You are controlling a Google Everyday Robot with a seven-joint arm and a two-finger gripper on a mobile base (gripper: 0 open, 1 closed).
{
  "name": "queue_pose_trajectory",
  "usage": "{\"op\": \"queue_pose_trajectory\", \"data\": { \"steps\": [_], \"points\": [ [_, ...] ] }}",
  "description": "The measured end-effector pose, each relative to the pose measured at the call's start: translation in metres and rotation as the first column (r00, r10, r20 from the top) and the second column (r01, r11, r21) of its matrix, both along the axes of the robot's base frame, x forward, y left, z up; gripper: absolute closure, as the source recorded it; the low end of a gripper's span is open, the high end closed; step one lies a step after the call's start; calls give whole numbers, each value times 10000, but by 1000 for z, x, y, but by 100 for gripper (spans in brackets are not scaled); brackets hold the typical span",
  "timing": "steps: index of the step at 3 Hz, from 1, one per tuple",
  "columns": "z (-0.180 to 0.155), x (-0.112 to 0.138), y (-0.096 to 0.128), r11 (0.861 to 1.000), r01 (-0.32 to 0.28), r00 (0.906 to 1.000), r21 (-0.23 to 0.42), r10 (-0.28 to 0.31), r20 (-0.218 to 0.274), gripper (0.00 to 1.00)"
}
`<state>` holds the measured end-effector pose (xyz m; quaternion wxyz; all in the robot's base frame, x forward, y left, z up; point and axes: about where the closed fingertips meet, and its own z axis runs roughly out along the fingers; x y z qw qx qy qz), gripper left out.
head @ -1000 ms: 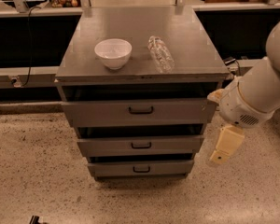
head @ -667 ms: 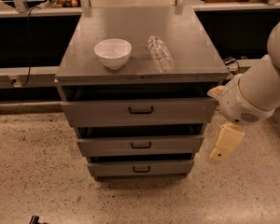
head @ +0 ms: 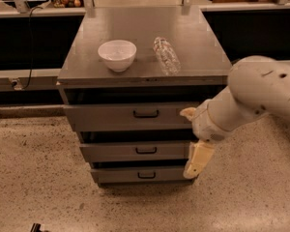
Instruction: Open middle drawer
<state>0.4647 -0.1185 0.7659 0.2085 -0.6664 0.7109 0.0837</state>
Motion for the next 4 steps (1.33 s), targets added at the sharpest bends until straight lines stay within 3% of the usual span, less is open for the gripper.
{"op": "queue_pose_trajectory", "data": {
  "steps": [1, 2, 3, 4],
  "points": [
    [4, 15, 7, 9990, -437, 9959, 7, 435, 795, 0],
    [-15, 13, 28, 9922, -1247, 9920, 1, 1247, 175, 0],
    [-67, -2, 52, 9772, -1993, 9777, 724, 2034, -531, 0],
    [-120, -7, 87, 9372, -2090, 9760, 2792, 2176, 3, 0]
  ]
}}
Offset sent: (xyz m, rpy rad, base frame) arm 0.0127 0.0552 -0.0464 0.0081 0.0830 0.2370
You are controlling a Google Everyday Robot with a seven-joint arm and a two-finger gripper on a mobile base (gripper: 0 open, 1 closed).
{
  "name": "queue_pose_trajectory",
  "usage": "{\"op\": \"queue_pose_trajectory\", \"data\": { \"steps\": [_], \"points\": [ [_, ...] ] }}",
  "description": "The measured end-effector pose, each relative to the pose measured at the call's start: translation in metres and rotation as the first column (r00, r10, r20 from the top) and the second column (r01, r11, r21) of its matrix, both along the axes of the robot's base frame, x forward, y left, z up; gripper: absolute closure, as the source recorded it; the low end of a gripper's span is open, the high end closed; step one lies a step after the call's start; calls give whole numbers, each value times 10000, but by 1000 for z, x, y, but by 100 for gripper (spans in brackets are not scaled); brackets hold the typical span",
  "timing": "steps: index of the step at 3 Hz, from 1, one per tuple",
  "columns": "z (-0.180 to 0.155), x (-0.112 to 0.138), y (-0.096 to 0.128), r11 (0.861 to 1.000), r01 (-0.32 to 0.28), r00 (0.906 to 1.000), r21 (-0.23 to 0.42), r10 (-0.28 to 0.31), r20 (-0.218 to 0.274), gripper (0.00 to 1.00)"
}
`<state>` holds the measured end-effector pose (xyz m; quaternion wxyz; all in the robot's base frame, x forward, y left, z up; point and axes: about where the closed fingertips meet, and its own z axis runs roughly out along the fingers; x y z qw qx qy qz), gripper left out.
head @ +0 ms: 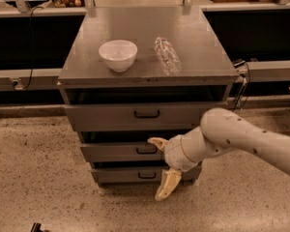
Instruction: Open middle drawer
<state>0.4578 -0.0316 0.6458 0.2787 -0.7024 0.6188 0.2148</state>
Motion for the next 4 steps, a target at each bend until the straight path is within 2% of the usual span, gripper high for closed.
{"op": "queue_pose_trajectory", "data": {
  "steps": [1, 2, 3, 4],
  "points": [
    [-20, 10, -3, 9937, 396, 9971, 1053, -462, 612, 0],
    [-52, 19, -6, 9949, 896, 9955, 459, -910, 284, 0],
    [-83, 36, -10, 9843, 1748, 9842, 251, -1754, 254, 0],
    [-104, 52, -20, 9701, 2424, 9689, 83, -2425, 496, 0]
  ]
}}
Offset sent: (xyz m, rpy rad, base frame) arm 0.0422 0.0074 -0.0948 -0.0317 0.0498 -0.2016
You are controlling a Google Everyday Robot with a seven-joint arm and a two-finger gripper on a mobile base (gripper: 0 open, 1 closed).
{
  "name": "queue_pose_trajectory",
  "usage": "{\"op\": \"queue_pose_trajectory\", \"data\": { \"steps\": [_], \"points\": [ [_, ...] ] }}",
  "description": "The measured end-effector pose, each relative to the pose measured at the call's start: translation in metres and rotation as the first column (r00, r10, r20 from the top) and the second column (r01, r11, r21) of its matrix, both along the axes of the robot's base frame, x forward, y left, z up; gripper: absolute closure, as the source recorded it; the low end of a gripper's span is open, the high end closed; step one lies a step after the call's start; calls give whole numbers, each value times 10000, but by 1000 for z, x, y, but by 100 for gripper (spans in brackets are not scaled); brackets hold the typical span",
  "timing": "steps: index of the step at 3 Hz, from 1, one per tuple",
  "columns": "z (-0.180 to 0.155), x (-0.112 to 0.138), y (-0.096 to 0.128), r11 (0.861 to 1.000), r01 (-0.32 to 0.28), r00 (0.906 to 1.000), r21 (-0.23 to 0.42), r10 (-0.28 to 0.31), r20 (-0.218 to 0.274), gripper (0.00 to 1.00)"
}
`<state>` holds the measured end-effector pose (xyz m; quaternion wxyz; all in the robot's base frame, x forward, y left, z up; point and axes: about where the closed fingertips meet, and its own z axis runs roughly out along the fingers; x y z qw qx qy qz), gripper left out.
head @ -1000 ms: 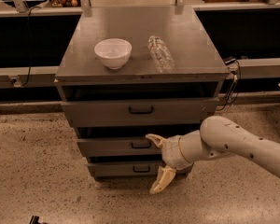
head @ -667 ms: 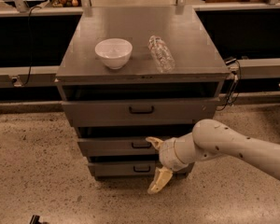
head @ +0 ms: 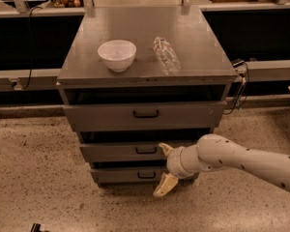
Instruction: Open middle drawer
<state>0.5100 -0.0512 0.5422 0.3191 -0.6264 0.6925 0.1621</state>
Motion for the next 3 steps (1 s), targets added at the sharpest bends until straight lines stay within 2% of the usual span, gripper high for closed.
{"op": "queue_pose_trajectory", "data": {
  "steps": [1, 2, 3],
  "points": [
    [-12, 17, -3, 9939, 518, 9986, 973, -520, 0, 0],
    [-25, 17, -5, 9922, 563, 9984, 1113, -557, -87, 0],
    [-26, 30, -6, 9986, -93, 9996, 522, 78, 284, 0]
  ]
}}
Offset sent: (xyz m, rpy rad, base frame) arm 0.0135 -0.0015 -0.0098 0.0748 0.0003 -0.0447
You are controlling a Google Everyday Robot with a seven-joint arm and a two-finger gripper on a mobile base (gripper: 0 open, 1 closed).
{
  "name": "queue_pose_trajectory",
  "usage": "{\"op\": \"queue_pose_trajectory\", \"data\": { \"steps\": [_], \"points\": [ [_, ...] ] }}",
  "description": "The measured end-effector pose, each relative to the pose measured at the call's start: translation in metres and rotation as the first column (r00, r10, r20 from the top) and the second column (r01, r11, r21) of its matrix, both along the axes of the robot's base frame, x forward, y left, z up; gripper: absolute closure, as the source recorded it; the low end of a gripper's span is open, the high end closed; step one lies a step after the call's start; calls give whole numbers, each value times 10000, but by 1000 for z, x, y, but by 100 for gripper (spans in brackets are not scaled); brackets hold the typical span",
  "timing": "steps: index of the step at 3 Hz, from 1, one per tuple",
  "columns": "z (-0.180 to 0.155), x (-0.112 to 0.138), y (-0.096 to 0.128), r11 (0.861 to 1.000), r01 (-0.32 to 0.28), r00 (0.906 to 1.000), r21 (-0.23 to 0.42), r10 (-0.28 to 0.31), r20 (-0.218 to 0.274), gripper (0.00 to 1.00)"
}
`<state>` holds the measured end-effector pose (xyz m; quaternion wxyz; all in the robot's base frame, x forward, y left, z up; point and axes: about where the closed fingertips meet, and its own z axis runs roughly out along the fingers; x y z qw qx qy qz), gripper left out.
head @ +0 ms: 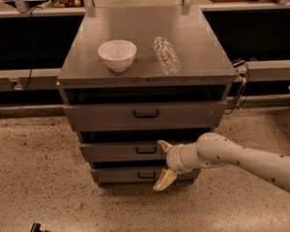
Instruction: Open middle drawer
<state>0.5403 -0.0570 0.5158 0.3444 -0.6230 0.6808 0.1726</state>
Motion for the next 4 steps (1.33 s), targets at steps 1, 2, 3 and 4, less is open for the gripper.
{"op": "queue_pose_trajectory", "data": {
  "steps": [1, 2, 3, 4],
  "points": [
    [-2, 26, -10, 9963, -620, 9965, -594, 651, 520, 0],
    [-5, 51, -23, 9932, -1112, 9910, -353, 1134, 710, 0],
    [-16, 68, -43, 9882, -1471, 9866, -425, 1497, 656, 0],
    [-14, 73, -46, 9882, -1477, 9862, -418, 1503, 695, 0]
  ]
}}
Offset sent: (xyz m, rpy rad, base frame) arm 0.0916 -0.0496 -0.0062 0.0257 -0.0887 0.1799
